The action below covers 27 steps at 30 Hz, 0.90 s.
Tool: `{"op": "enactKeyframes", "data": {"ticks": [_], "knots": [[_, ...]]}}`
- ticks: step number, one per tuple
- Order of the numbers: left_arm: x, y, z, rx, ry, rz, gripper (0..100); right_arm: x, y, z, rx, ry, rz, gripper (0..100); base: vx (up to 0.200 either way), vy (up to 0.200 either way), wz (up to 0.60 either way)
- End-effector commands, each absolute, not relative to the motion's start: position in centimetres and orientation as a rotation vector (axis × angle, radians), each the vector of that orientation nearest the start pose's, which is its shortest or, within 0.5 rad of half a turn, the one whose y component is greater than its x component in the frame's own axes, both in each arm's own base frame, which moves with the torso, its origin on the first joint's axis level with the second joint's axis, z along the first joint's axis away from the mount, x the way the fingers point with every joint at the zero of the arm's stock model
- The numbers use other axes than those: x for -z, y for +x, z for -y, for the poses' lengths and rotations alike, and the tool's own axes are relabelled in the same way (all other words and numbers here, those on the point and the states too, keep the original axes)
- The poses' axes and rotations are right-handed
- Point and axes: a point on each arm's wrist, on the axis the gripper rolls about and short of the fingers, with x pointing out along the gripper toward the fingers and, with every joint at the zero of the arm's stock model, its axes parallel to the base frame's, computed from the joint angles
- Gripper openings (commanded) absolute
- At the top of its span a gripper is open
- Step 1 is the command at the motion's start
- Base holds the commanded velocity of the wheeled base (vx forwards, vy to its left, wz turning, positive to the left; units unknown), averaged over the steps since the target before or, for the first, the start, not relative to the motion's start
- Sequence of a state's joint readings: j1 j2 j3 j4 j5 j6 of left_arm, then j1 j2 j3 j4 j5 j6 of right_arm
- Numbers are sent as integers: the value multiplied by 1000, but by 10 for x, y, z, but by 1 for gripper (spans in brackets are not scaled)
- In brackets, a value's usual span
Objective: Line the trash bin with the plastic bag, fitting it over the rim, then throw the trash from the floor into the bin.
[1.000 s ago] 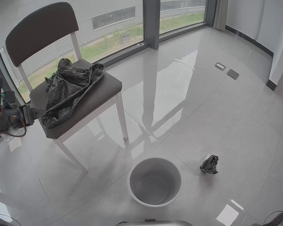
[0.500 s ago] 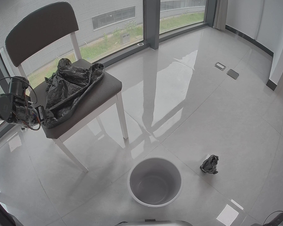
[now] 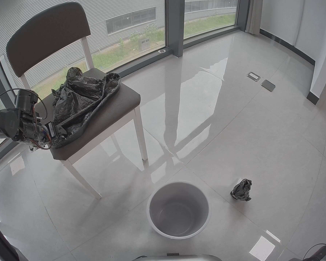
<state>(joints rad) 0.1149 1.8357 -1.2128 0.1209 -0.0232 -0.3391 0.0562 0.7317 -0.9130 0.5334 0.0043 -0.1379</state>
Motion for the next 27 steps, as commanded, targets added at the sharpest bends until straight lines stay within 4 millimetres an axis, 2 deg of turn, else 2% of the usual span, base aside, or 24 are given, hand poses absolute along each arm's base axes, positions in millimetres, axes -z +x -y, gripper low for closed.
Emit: {"op": "enactKeyframes", "data": {"ticks": [1,2,12,16,22,23,24,25,26,27], "knots": [[-176,339,-38,-214,-375,-731,100,-270,29,-2,-85,-146,-342,100,0,0,0],[-176,339,-38,-214,-375,-732,0,-271,29,-2,-84,-146,-340,100,0,0,0],[-171,346,-39,-224,-389,-738,0,-271,26,-1,-78,-144,-332,100,0,0,0],[-184,341,-33,-201,-376,-703,0,-272,28,-1,-73,-146,-327,100,0,0,0],[-254,305,9,-34,-332,-482,0,-285,47,-2,-38,-151,-276,100,0,0,0],[-255,304,10,-28,-330,-477,0,-286,48,-2,-38,-151,-276,100,0,0,0],[-274,291,24,32,-310,-416,0,-290,53,-2,-45,-160,-277,100,0,0,0],[-284,282,30,65,-296,-384,0,-292,56,-3,-55,-165,-282,100,0,0,0],[-292,273,36,99,-280,-361,0,-291,59,-3,-65,-173,-289,100,0,0,0],[-292,273,36,99,-280,-361,0,-291,59,-3,-65,-173,-289,100,0,0,0]]}}
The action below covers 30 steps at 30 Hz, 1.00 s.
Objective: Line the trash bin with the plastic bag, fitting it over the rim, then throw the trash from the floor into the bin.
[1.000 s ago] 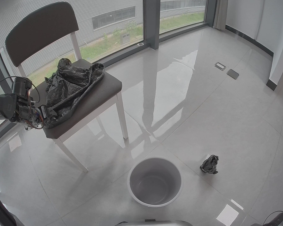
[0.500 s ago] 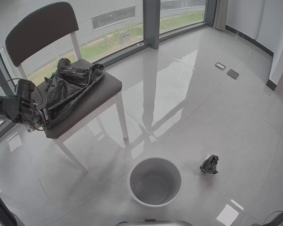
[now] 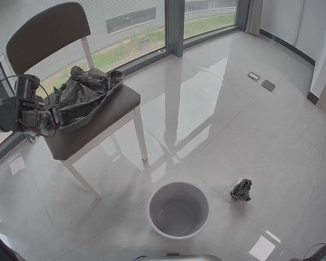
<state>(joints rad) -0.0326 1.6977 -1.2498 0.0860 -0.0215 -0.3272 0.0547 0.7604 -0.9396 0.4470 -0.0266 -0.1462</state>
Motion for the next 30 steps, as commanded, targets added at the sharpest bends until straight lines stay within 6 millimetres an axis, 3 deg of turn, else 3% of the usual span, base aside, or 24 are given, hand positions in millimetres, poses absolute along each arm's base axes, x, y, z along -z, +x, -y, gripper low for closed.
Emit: {"op": "enactKeyframes", "data": {"ticks": [1,6,13,15,22,30], "knots": [[-305,255,47,161,-240,-319,0,-289,65,-5,-94,-196,-309,100,0,0,0],[-326,219,67,279,-202,-248,0,-286,81,-13,-184,-215,-352,100,0,0,0],[-333,183,84,388,-198,-233,0,-275,107,-33,-317,-236,-432,100,0,0,0],[-333,182,86,385,-197,-231,0,-274,111,-37,-333,-238,-440,100,0,0,0],[-341,176,103,371,-184,-207,0,-253,149,-91,-396,-237,-466,100,0,0,0],[-358,177,110,345,-186,-173,0,-231,159,-142,-459,-226,-522,100,0,0,0]]}}
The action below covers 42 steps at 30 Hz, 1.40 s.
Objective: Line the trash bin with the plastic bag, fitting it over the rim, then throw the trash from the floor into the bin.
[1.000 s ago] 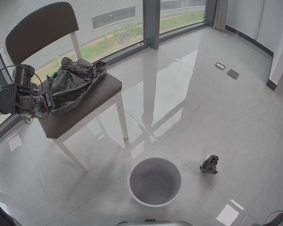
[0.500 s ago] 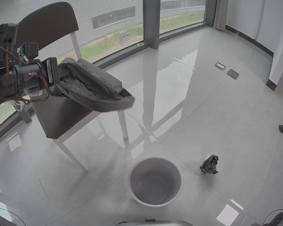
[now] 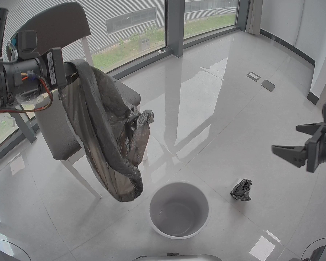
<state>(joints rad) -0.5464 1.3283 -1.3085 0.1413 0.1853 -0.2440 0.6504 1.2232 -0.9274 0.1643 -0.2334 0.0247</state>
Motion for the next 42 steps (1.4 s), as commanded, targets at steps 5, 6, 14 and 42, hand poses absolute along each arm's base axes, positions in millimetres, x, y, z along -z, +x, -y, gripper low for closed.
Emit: {"op": "enactKeyframes", "data": {"ticks": [5,6,14,42], "knots": [[-362,173,109,351,-191,-162,0,-217,167,-168,-509,-238,-541,100,0,0,0],[-363,172,108,352,-193,-158,0,-213,170,-175,-514,-233,-540,100,0,0,0],[-366,171,107,352,-198,-145,0,-178,202,-214,-522,-255,-575,100,0,0,0],[-376,170,107,359,-215,-113,0,-127,270,-303,-562,-253,-561,100,0,0,0]]}}
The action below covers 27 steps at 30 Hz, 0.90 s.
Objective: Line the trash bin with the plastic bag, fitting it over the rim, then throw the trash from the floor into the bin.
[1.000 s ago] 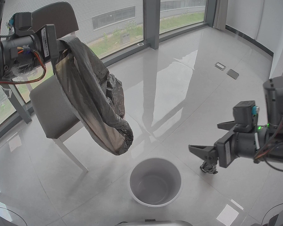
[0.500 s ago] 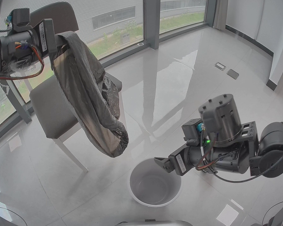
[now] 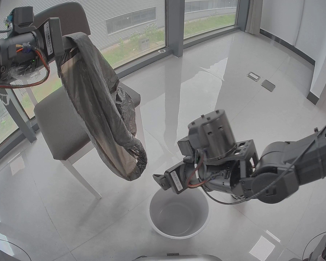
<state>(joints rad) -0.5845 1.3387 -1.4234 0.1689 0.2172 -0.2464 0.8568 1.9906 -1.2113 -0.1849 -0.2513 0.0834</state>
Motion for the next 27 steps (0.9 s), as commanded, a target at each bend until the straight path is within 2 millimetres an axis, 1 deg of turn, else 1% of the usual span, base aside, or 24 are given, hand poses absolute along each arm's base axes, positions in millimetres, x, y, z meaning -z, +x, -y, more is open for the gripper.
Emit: {"op": "enactKeyframes", "data": {"ticks": [1,2,5,11,17,21,22,27], "knots": [[-378,169,107,363,-217,-109,0,-122,278,-312,-562,-249,-552,100,0,0,0],[-378,169,108,366,-217,-108,0,-123,280,-314,-560,-243,-546,100,0,0,0],[-381,167,109,376,-230,-103,0,-121,293,-328,-571,-220,-517,100,0,0,0],[-381,163,113,401,-244,-108,0,-119,313,-344,-568,-187,-479,100,0,0,0],[-383,161,115,417,-255,-106,0,-114,322,-354,-570,-172,-460,100,0,0,0],[-382,159,115,420,-250,-116,0,-118,325,-357,-572,-161,-443,100,0,0,0],[-382,159,114,420,-252,-116,0,-119,325,-357,-572,-160,-442,0,0,0,0],[-382,159,115,419,-251,-119,0,-120,323,-357,-570,-144,-443,0,0,0,0]]}}
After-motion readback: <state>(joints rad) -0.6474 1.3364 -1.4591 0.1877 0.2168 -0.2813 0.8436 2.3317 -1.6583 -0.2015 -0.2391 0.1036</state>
